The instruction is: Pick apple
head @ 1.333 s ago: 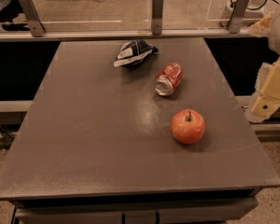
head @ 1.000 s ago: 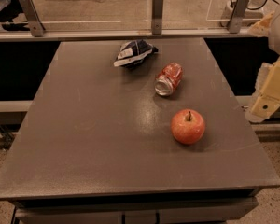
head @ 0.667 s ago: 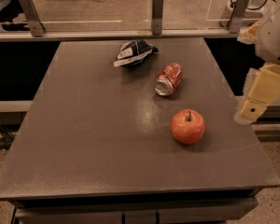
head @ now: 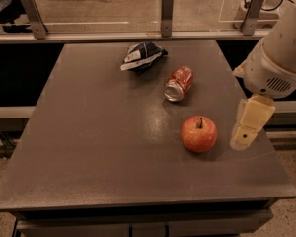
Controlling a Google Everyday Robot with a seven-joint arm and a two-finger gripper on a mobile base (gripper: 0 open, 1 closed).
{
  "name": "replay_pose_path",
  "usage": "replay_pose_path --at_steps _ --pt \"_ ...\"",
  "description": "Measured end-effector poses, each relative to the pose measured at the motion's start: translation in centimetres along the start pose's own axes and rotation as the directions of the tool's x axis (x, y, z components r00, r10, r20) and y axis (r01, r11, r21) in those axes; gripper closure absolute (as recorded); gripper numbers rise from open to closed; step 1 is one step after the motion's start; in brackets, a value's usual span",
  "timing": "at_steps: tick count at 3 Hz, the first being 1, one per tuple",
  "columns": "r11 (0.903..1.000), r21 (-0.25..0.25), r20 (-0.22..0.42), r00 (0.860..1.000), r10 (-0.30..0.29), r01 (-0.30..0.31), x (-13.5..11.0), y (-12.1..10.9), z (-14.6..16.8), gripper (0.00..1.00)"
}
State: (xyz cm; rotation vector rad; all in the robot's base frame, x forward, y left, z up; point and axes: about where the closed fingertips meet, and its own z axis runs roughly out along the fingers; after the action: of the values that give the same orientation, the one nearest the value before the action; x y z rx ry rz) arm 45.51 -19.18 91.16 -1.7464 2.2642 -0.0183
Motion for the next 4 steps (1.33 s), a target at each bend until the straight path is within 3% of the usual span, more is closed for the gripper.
replay_pose_path --at_steps 1,2,3,4 --pt "0.9977 -0.068 -0.001 1.0 -0.005 0.005 -0.5 1.6 2.9 0.0" --pt "0.9887 -0.134 0.057 0.997 -0.059 0.066 -3.4 4.0 5.0 0.0" --pt "0.9804 -0.167 0.093 0.992 -0.091 0.105 -5.3 5.3 5.9 0.0" --pt "0.9717 -0.187 0.09 0.987 -0.13 0.145 -6.4 6.5 6.8 0.19"
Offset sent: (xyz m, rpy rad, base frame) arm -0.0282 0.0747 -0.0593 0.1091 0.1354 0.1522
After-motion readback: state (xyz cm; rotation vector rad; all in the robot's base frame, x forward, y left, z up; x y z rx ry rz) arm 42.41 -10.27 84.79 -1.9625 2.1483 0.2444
